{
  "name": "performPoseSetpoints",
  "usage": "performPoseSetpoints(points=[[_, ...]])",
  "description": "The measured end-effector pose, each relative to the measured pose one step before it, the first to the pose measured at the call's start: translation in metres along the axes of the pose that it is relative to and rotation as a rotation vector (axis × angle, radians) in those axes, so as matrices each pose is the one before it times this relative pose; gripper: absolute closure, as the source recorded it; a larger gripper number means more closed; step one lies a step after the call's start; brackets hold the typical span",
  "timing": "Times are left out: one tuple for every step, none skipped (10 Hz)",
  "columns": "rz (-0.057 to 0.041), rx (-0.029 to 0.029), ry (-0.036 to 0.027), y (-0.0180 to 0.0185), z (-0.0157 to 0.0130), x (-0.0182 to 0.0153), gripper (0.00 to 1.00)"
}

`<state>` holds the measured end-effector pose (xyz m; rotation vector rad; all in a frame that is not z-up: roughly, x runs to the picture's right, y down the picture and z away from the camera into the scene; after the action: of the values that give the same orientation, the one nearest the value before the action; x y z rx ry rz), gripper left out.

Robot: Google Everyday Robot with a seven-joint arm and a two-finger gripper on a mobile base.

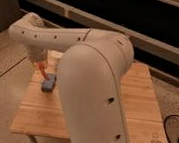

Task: Place the pepper on the white sponge

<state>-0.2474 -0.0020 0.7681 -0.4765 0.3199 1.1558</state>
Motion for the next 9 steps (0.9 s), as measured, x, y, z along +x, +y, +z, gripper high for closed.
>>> performPoseSetpoints(points=[[0.00553,-0.00126,0.02324,0.00153,0.00986,-0.00047,1.0],[0.01025,-0.00073,0.02737,-0.00037,0.01053,0.00061,1.0],[0.01065,-0.00347,0.019,0.00016,0.00808,-0.00055,1.0],[0.01256,-0.01091,0.01823,0.00217,0.0075,-0.00046,1.0],[0.0118,-0.0118,0.01108,0.00208,0.00485,-0.00029,1.0],[0.02265,-0.01362,0.01292,0.00074,0.00705,-0.00018,1.0],[0.01135,-0.00524,0.00862,-0.00002,0.00394,0.0008,1.0],[0.01459,-0.00642,0.00992,-0.0007,0.00547,0.00177,1.0],[0.02068,-0.0009,0.01807,-0.00377,0.00838,0.00424,1.0]])
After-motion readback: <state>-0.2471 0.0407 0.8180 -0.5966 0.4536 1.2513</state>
